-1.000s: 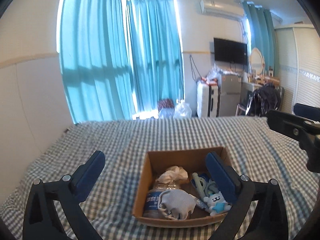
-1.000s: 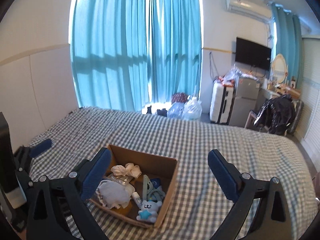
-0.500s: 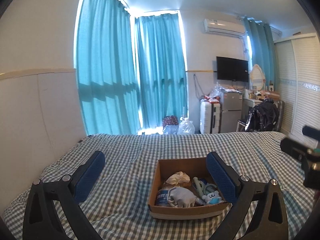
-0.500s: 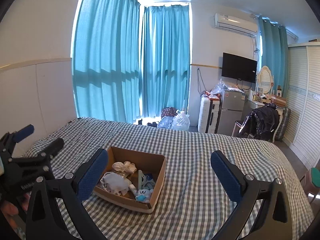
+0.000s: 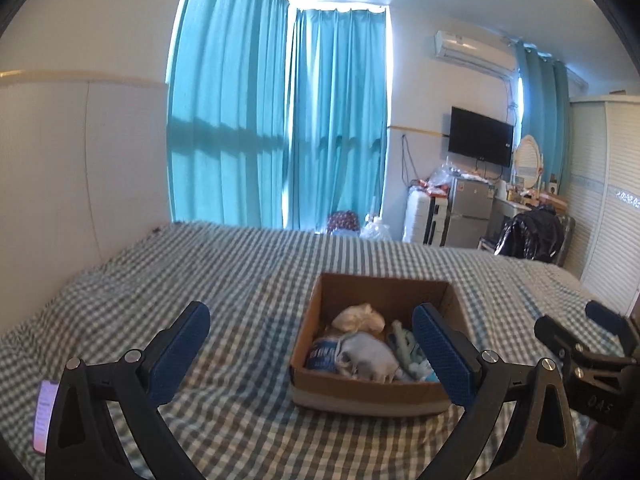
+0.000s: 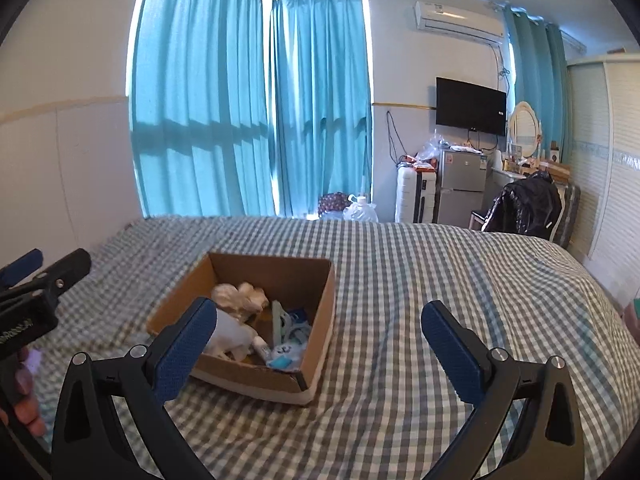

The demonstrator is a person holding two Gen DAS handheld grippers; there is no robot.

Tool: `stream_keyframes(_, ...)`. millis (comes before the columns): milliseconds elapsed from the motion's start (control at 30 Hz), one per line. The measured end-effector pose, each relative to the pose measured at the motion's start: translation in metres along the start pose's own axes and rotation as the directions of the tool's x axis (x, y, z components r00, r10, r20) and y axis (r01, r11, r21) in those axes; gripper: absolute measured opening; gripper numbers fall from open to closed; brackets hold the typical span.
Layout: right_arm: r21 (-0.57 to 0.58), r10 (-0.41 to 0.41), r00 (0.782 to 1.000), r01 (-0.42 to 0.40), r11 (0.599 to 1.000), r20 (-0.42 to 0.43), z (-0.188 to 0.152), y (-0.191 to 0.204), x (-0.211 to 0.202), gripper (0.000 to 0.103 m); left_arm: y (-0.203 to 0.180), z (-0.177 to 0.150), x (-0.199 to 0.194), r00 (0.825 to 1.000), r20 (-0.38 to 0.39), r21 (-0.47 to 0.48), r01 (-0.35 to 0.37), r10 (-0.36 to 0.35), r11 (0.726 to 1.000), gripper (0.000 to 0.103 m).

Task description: Organize objects

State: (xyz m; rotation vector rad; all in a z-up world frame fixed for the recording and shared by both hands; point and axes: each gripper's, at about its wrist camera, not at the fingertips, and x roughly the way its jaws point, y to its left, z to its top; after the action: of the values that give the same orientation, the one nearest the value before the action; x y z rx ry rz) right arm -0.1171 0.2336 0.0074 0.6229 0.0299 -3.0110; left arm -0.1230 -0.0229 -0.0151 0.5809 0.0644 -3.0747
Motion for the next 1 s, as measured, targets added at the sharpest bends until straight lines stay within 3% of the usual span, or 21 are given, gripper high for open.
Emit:
stream_keyframes(167,0.001,0.0,1.0,0.0,1.0,-0.028,-0.01,0.002,0.017,0.103,0.002,-0.01,0.011,0.998,-0.038,0.042,-0.043,0.045,0.998,0.103)
stream_keyframes(300,0.001,-0.011,0.999,0.011,1.0,-0.039,-0.012,-0.001,0.019,0.103,0.005,-0.011,0.011,0.998,-0.055,0.011,-0.011,0.012,1.0,0.103)
stream_keyframes(1000,-0.004,0.009,1.0,-0.009,1.0,-0.028,-0.009,0.004,0.007,0.103,-0.005,-0.012,0.003,0.998,-0.065,0.026,0.004,-0.002,1.0,0.103)
